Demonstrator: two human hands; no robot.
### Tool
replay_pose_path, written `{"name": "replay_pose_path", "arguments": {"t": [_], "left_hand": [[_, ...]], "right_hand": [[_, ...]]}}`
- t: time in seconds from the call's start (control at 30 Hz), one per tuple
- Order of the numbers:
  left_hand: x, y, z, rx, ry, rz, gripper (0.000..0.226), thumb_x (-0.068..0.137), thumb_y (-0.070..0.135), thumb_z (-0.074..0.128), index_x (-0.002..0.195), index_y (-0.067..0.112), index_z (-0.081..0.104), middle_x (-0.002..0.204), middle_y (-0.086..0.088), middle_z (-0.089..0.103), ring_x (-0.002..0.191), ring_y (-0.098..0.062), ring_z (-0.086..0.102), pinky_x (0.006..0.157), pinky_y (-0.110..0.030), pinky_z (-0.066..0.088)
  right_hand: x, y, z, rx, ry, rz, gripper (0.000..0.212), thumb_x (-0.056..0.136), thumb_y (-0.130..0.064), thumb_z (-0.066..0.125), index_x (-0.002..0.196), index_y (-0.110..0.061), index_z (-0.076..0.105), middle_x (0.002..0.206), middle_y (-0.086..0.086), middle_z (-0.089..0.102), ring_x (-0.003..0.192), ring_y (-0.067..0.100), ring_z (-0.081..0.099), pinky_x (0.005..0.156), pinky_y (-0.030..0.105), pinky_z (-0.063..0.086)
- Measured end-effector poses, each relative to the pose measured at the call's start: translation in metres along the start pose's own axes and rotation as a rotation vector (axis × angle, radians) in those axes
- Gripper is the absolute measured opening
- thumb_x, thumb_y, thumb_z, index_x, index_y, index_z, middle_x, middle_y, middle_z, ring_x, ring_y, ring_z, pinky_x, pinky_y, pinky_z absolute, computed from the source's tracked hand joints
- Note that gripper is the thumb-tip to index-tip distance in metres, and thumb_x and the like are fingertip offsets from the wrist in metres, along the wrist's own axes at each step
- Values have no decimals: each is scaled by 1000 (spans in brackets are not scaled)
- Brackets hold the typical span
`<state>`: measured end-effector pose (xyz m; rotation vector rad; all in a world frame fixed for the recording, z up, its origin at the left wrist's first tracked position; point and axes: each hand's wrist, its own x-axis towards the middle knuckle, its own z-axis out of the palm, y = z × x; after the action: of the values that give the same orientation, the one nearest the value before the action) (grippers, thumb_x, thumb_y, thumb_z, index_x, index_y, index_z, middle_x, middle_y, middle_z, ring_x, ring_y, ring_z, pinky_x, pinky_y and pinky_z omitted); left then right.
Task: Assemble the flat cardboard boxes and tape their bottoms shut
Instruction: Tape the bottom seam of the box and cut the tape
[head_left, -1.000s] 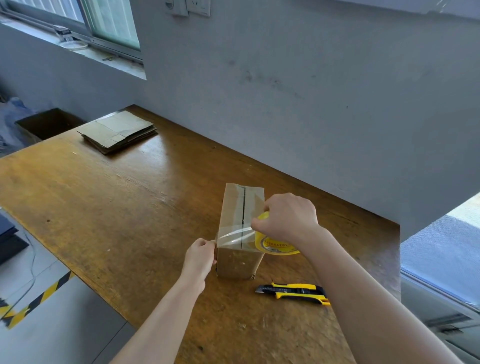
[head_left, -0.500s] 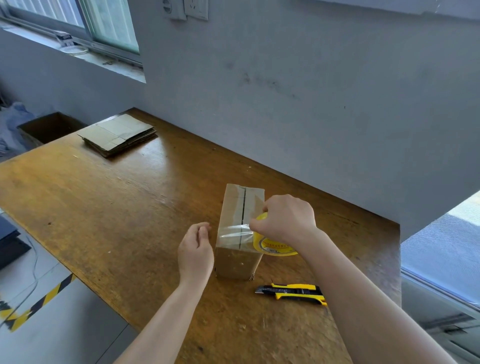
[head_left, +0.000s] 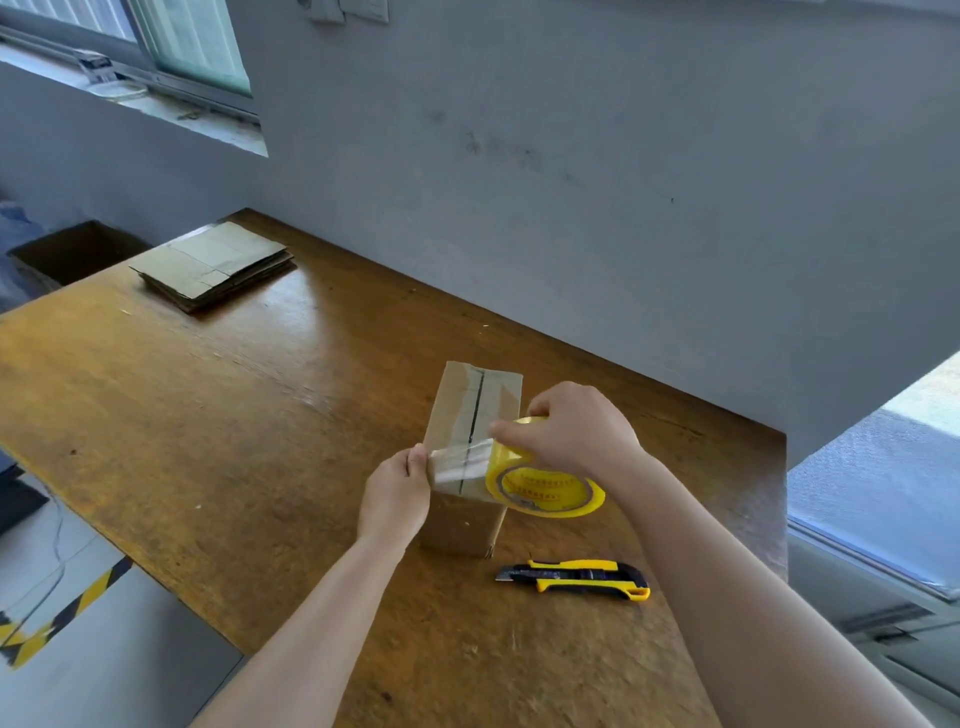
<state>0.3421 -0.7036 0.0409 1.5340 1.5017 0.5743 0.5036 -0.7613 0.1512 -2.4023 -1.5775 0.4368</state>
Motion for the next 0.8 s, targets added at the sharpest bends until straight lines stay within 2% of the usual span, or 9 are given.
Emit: {"name": "replay_pose_path", "arguments": {"t": [0.1, 0.2, 0.27, 0.33, 0.4, 0.5, 0.6, 0.73, 0.8], "left_hand": [[1, 0, 2, 31, 13, 28, 37, 106, 36, 29, 108, 21, 63, 100, 1, 65, 94, -15, 59, 76, -29, 46], [2, -3, 3, 22, 2, 41, 34, 105, 37, 30, 100, 26, 62, 96, 4, 65, 93, -12, 60, 74, -26, 46], [3, -5, 4, 15, -25, 51, 33, 106, 37, 31, 93, 30, 61, 91, 10, 64, 88, -5, 59, 67, -20, 44], [3, -4, 5, 25, -42, 68, 30, 106, 36, 31, 92, 33, 58, 87, 16, 61, 83, 2, 55, 63, -17, 40], [2, -3, 5, 27, -43, 74, 28, 106, 36, 32, 95, 33, 57, 87, 18, 59, 81, 4, 52, 63, -16, 39], [3, -5, 5, 56, -28, 84, 29, 105, 37, 31, 96, 31, 59, 91, 12, 62, 83, 1, 55, 64, -17, 41], [3, -6, 6, 82, -10, 82, 33, 105, 39, 31, 104, 27, 62, 99, 9, 63, 91, -7, 58, 74, -22, 45], [2, -5, 5, 115, 0, 70, 38, 105, 39, 30, 112, 22, 63, 105, 7, 63, 98, -12, 58, 80, -26, 45], [1, -5, 7, 108, 14, 62, 39, 105, 39, 30, 112, 21, 64, 105, 5, 64, 100, -14, 59, 81, -27, 46]], "right_hand": [[1, 8, 5, 57, 25, 21, 47, 83, -62, 58, 55, -28, 43, 55, -11, 38, 51, 7, 41, 43, 19, 28], [1, 20, 11, -11, 31, 34, 44, 83, -63, 55, 66, -23, 59, 64, -10, 55, 59, 8, 54, 45, 22, 39], [-2, 35, 20, -28, 20, 92, 48, 83, -60, 56, 68, -16, 67, 66, -2, 62, 60, 15, 60, 49, 24, 43], [-6, 47, 31, -18, 31, 128, 52, 83, -61, 55, 73, -13, 70, 68, 0, 65, 63, 17, 63, 50, 25, 46], [-7, 52, 37, -5, 53, 131, 49, 83, -63, 54, 74, -17, 67, 66, -4, 63, 62, 15, 61, 48, 25, 46], [-5, 55, 39, 14, 62, 112, 44, 84, -64, 53, 72, -23, 60, 60, -9, 54, 58, 9, 54, 45, 22, 38], [-5, 60, 48, 40, 42, 123, 45, 86, -63, 53, 82, -21, 70, 62, -10, 55, 59, 8, 54, 45, 21, 37], [-6, 65, 63, 56, 22, 124, 45, 88, -59, 52, 66, -22, 62, 60, -6, 56, 57, 13, 54, 45, 23, 39], [-7, 64, 68, 58, 16, 115, 45, 89, -58, 50, 66, -21, 63, 62, -5, 59, 58, 14, 54, 45, 23, 40]]}}
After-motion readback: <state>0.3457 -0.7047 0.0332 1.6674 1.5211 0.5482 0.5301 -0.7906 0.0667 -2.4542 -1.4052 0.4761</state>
